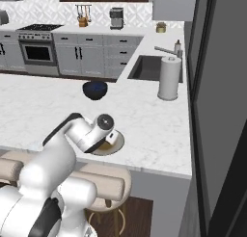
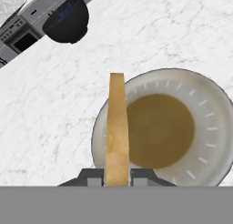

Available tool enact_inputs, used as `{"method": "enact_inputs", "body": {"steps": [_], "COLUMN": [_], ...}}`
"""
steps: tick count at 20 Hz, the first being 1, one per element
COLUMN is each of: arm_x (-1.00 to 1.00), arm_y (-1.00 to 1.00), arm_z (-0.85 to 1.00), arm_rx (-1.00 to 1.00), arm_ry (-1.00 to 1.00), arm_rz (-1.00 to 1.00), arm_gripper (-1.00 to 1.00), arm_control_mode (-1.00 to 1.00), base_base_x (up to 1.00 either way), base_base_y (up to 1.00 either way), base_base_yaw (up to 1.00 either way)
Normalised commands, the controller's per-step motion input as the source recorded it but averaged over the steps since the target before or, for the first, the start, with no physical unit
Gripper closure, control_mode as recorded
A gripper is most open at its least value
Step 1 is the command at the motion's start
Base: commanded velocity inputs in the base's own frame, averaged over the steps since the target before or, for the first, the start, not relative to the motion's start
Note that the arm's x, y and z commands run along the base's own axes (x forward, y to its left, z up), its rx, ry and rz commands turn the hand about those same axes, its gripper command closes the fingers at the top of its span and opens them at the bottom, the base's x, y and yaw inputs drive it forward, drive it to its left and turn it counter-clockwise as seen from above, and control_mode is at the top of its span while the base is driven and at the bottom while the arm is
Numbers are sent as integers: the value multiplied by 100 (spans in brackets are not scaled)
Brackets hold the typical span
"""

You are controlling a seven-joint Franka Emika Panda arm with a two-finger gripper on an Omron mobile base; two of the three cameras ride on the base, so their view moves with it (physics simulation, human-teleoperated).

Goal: Start the toaster. Once the lever pops up, take the bread to the plate on the dining counter.

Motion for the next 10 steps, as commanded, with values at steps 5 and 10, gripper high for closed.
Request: {"method": "enact_inputs", "body": {"steps": [5, 10], "arm_x": [17, 23], "arm_y": [0, 0], "arm_z": [-20, -18], "arm_rx": [0, 0], "arm_ry": [1, 0], "arm_rz": [0, 0], "arm_gripper": [100, 100], "arm_control_mode": [-100, -100], "base_base_x": [0, 0], "base_base_y": [0, 0], "base_base_yaw": [0, 0]}}
